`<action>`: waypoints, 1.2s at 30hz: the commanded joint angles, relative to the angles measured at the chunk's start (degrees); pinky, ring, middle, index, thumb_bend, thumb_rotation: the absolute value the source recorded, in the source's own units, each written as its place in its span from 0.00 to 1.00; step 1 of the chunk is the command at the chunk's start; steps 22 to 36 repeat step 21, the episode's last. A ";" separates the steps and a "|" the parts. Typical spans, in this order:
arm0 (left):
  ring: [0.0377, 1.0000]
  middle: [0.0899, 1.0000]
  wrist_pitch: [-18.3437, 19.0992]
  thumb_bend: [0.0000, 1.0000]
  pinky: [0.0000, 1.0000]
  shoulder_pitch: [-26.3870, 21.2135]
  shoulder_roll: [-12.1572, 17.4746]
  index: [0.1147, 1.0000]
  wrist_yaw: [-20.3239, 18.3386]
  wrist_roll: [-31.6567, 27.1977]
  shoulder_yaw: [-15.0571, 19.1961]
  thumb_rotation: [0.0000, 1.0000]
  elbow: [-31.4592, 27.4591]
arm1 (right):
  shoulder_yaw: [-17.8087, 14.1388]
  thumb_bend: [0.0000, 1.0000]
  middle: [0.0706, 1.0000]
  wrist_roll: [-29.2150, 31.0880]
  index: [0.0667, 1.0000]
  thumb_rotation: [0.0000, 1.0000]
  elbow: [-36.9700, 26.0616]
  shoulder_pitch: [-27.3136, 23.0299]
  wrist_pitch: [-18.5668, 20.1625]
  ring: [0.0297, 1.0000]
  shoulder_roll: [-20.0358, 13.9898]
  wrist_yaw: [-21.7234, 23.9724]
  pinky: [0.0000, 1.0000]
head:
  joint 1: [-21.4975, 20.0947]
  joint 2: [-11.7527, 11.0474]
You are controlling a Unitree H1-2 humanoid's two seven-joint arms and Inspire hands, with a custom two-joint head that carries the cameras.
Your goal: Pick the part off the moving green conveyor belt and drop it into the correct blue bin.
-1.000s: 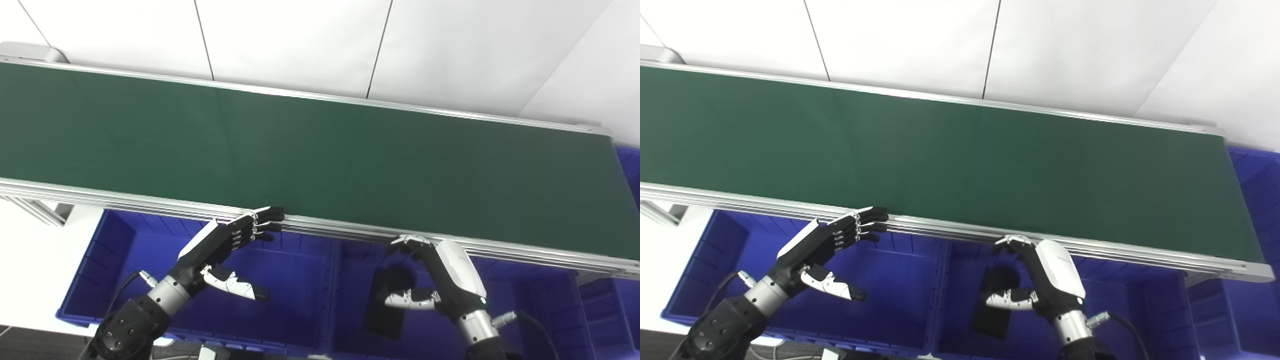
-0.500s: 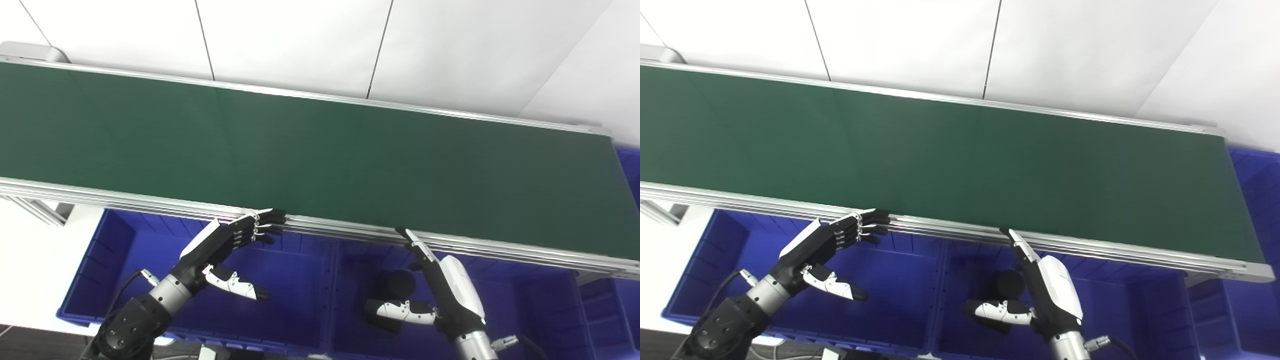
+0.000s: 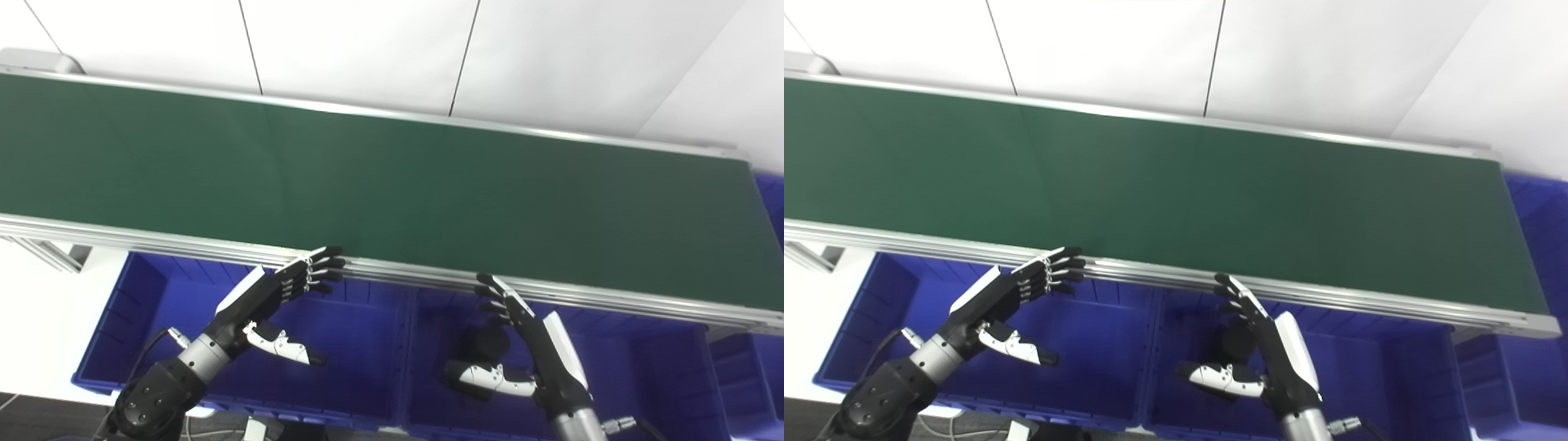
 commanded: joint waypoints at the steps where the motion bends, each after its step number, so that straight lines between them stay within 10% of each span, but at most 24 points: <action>1: 0.83 0.88 -1.22 0.95 0.78 -0.11 0.60 0.90 0.06 -0.69 0.62 0.18 -2.00 | -0.01 0.85 0.83 0.75 0.89 0.35 -2.05 0.02 -2.64 0.76 -0.08 -0.17 0.69 | 0.24 -0.08; 20: 0.84 0.88 -1.73 0.95 0.78 0.35 1.87 0.91 -1.57 -3.10 2.08 0.19 -1.85 | 0.39 0.85 0.82 -1.37 0.88 0.35 -1.77 0.81 -2.09 0.75 2.84 -2.55 0.69 | -9.96 -0.03; 36: 0.84 0.88 -1.65 0.95 0.78 0.34 1.95 0.91 -1.72 -3.34 2.17 0.19 -1.80 | 0.41 0.84 0.82 -1.33 0.88 0.35 -1.62 0.76 -2.28 0.75 2.94 -2.60 0.69 | -10.11 -0.03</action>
